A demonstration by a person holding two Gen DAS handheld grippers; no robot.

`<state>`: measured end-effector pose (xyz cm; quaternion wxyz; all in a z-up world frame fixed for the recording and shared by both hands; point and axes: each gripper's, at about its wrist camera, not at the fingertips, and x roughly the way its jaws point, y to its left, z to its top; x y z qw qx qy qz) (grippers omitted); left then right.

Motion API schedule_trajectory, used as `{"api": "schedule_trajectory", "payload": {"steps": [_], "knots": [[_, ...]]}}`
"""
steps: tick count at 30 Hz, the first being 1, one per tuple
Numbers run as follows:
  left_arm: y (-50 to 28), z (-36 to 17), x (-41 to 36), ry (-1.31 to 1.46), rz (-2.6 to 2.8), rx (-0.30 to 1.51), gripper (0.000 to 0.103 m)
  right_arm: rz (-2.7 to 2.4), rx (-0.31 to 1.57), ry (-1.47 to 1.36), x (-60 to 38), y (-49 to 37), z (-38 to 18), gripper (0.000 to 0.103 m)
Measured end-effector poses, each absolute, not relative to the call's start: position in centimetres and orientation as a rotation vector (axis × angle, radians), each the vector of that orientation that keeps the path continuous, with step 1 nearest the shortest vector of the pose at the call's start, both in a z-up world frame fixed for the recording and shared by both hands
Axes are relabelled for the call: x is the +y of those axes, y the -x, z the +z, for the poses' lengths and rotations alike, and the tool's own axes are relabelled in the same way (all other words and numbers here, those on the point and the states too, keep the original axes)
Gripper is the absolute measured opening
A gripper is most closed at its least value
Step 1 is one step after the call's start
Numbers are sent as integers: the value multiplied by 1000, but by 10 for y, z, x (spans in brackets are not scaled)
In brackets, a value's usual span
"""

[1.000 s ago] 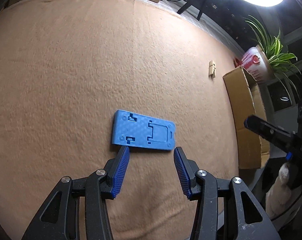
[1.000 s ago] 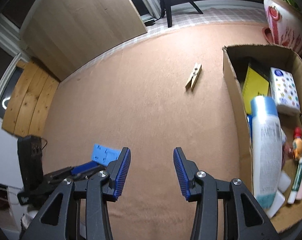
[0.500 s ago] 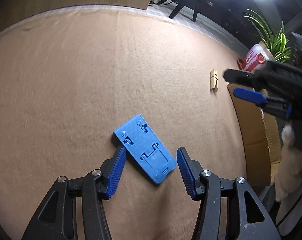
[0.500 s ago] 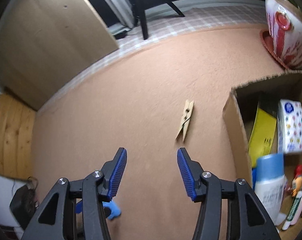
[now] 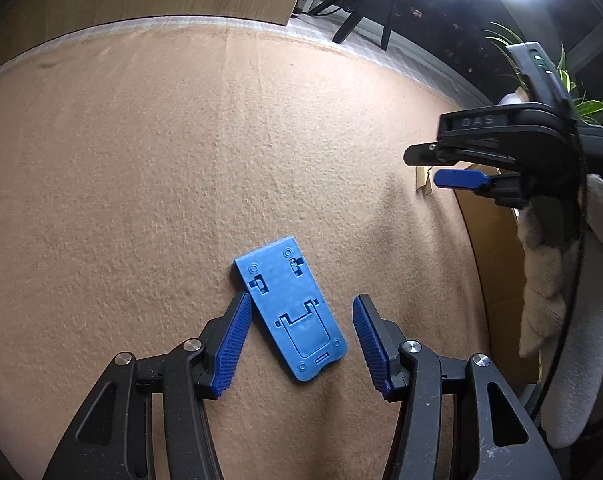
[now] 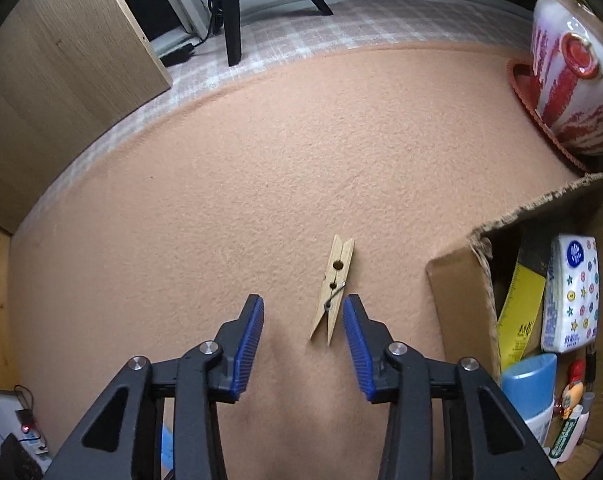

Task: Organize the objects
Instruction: 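Grasp the wooden clothespin with the right gripper while the left grasps the blue phone stand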

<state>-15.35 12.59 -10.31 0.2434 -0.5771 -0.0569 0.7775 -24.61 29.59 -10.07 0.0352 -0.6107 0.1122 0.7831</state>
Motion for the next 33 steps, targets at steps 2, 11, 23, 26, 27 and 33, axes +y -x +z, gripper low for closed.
{"api": "schedule_trajectory", "payload": {"steps": [2, 11, 23, 26, 27, 33], "knots": [[154, -103, 126, 1574, 2126, -145, 56, 2393, 330, 1871, 296, 250, -104, 33], [151, -101, 129, 1578, 2123, -118, 59, 2437, 266, 1899, 298, 253, -110, 11], [151, -100, 143, 1610, 2150, -28, 58, 2571, 295, 2018, 299, 198, -108, 11], [151, -99, 144, 1613, 2155, -20, 58, 2582, 295, 2028, 301, 184, -109, 11], [151, -99, 145, 1611, 2158, -12, 58, 2586, 292, 2032, 302, 178, -108, 11], [151, -100, 145, 1611, 2172, -15, 53, 2614, 264, 2029, 305, 144, -108, 11]]}}
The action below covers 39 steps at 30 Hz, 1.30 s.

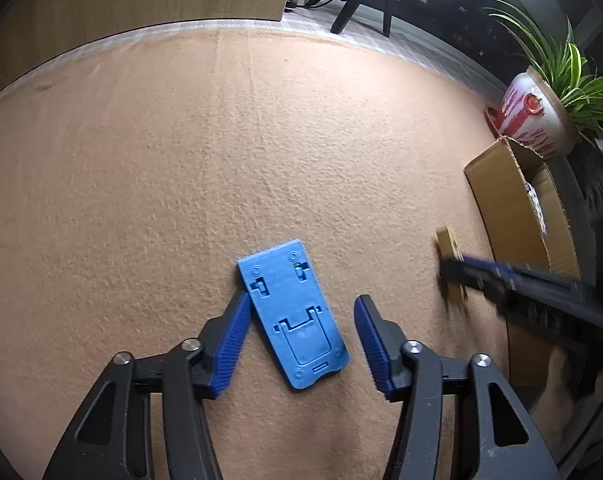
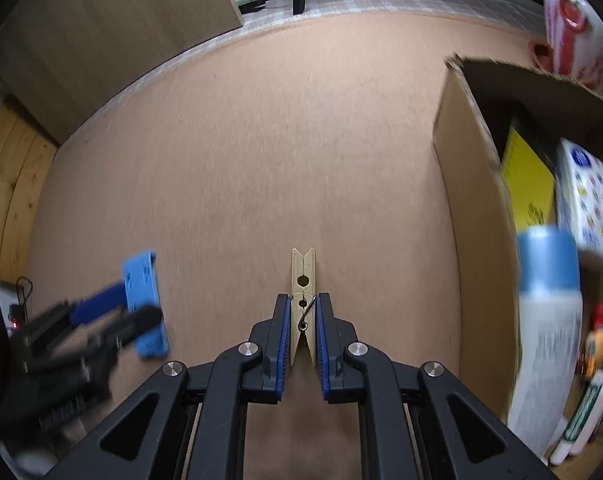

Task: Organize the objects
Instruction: 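Grasp the wooden clothespin with the right gripper while the left grasps the blue phone stand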

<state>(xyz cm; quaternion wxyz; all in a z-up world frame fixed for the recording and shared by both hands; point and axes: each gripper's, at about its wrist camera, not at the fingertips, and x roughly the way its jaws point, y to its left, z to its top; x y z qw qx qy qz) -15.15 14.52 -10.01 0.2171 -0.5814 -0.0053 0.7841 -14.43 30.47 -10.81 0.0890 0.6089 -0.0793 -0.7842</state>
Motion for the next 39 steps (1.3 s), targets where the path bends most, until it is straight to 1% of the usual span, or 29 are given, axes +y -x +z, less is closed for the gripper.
{"api": "schedule_trajectory", "payload": {"steps": [1, 3, 7, 11, 13, 14, 15, 19, 21, 22, 25, 28, 31, 39], "knots": [[150, -100, 145, 1605, 2177, -2, 51, -2337, -231, -1807, 305, 139, -109, 11], [152, -103, 150, 1598, 2188, 19, 50, -2343, -222, -1798, 305, 130, -109, 11], [150, -103, 154, 1582, 2214, 70, 44, -2365, -194, -1783, 306, 116, -108, 11], [150, -103, 152, 1594, 2217, 59, 41, -2368, -201, -1780, 309, 107, -107, 11], [151, -102, 152, 1611, 2229, 37, 43, -2372, -205, -1775, 311, 105, -105, 11], [151, -102, 153, 1630, 2232, 26, 51, -2374, -207, -1772, 311, 105, -104, 11], [150, -102, 155, 1632, 2234, 26, 53, -2377, -208, -1768, 311, 105, -103, 11], [142, -103, 170, 1614, 2296, 123, 53, -2404, -174, -1726, 310, 104, -96, 11], [138, -105, 174, 1593, 2337, 157, 46, -2406, -170, -1709, 310, 104, -94, 11], [137, -105, 174, 1584, 2346, 160, 46, -2404, -172, -1703, 312, 102, -92, 11], [137, -104, 168, 1587, 2337, 142, 43, -2401, -182, -1688, 315, 96, -90, 11], [139, -102, 153, 1616, 2321, 60, 40, -2393, -212, -1673, 318, 91, -88, 11], [136, -98, 141, 1626, 2319, -9, 40, -2388, -237, -1649, 324, 83, -78, 11], [131, -81, 137, 1581, 2311, -55, 40, -2400, -307, -1580, 337, 73, -56, 11]]}}
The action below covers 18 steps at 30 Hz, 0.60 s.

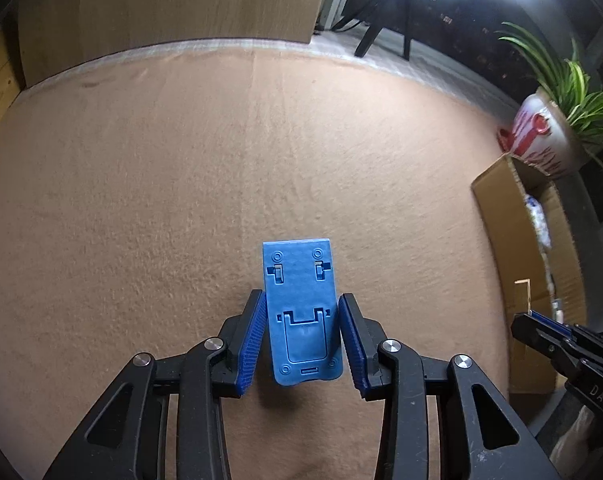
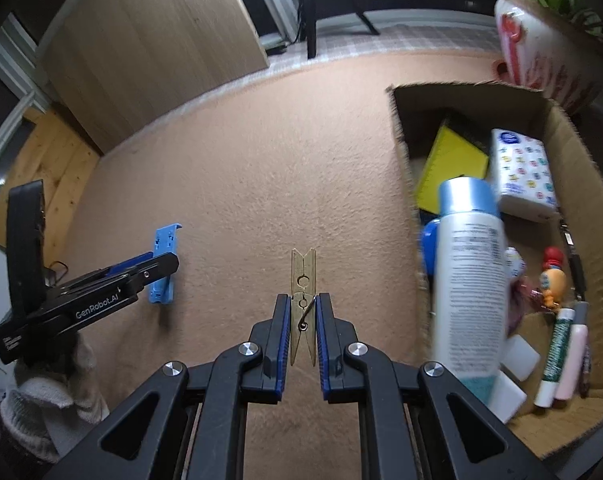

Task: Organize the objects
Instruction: 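Grasp the wooden clothespin with the right gripper while the left grasps the blue phone stand, then carry the clothespin and phone stand into the box and open both grippers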

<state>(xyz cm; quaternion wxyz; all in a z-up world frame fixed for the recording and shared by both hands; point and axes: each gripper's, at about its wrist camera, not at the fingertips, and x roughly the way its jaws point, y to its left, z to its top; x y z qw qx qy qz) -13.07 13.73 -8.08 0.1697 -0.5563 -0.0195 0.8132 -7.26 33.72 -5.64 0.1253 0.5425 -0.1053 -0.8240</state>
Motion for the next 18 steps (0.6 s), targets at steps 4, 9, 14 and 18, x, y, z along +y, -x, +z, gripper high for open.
{"api": "schedule_trajectory", "payload": {"steps": [4, 9, 14, 18], "knots": [[128, -65, 149, 1528, 2292, -57, 40, -2452, -334, -1549, 358, 64, -41, 11], [126, -46, 182, 1448, 2271, -14, 40, -2537, -329, -1537, 391, 50, -28, 11], [120, -31, 230, 1383, 2209, 34, 40, -2622, -338, -1549, 428, 35, -23, 11], [115, -22, 274, 1333, 2149, 72, 40, -2668, -352, -1562, 452, 27, -21, 11]]}}
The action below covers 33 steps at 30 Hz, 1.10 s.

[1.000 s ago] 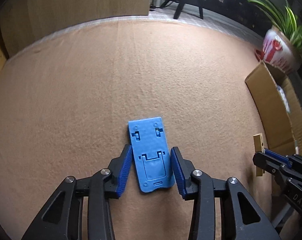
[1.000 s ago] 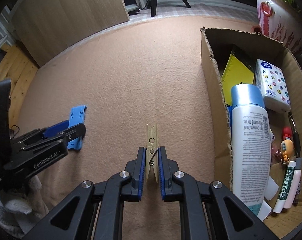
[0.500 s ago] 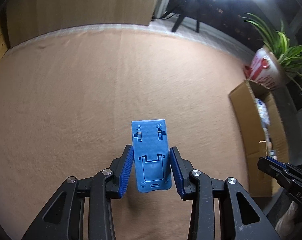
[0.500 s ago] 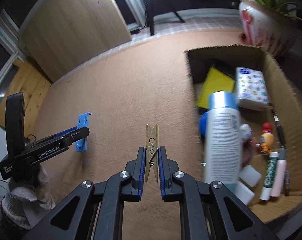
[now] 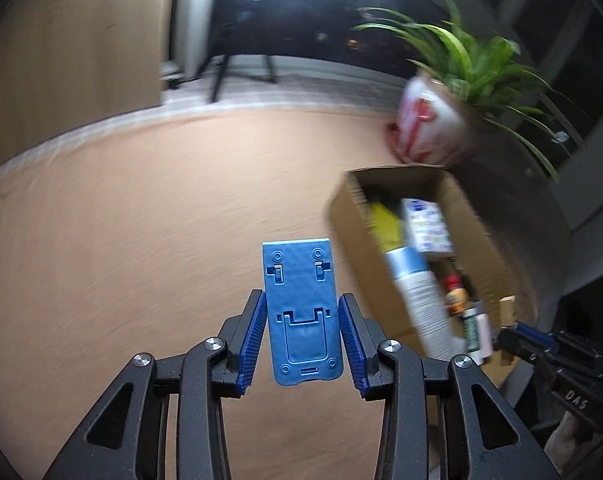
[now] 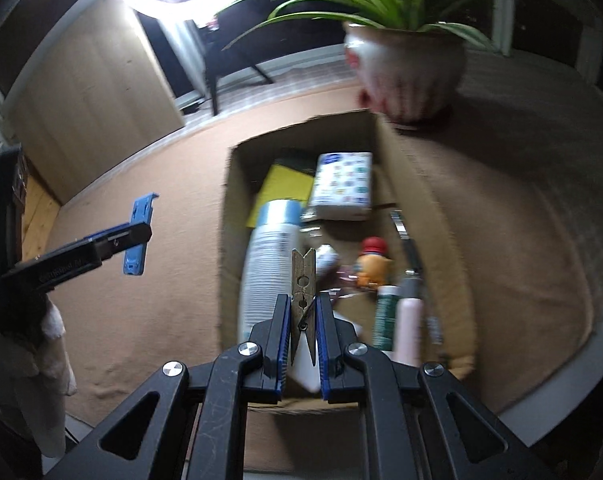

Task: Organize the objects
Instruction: 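Carry the clothespin and phone stand into the box and open both grippers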

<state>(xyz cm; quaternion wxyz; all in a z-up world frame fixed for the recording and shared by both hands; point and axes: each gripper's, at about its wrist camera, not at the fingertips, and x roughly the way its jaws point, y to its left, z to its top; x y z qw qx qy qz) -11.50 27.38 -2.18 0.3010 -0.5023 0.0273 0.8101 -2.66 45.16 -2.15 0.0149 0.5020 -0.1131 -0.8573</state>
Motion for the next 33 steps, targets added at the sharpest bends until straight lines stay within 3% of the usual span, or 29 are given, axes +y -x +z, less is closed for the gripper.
{"api": "schedule_trajectory", "payload": {"steps": [11, 24, 25, 26, 27, 28, 33], "knots": [[100, -20, 374, 1273, 2014, 164, 40, -2710, -386, -1567, 486, 16, -20, 11], [88, -19, 435, 1233, 1938, 193, 41, -2710, -403, -1545, 501, 14, -18, 12], [89, -20, 438, 1236, 1927, 189, 49, -2698, -412, -1536, 502, 13, -17, 20], [89, -21, 442, 1252, 1908, 191, 68, -2692, -409, -1539, 502, 13, -17, 33], [89, -22, 443, 1258, 1904, 188, 74, -2696, -402, -1533, 502, 12, -16, 39], [89, -22, 443, 1252, 1912, 180, 77, -2707, -390, -1521, 502, 11, -15, 48], [88, -22, 441, 1244, 1941, 198, 77, -2730, -367, -1502, 501, 7, -10, 49]]}}
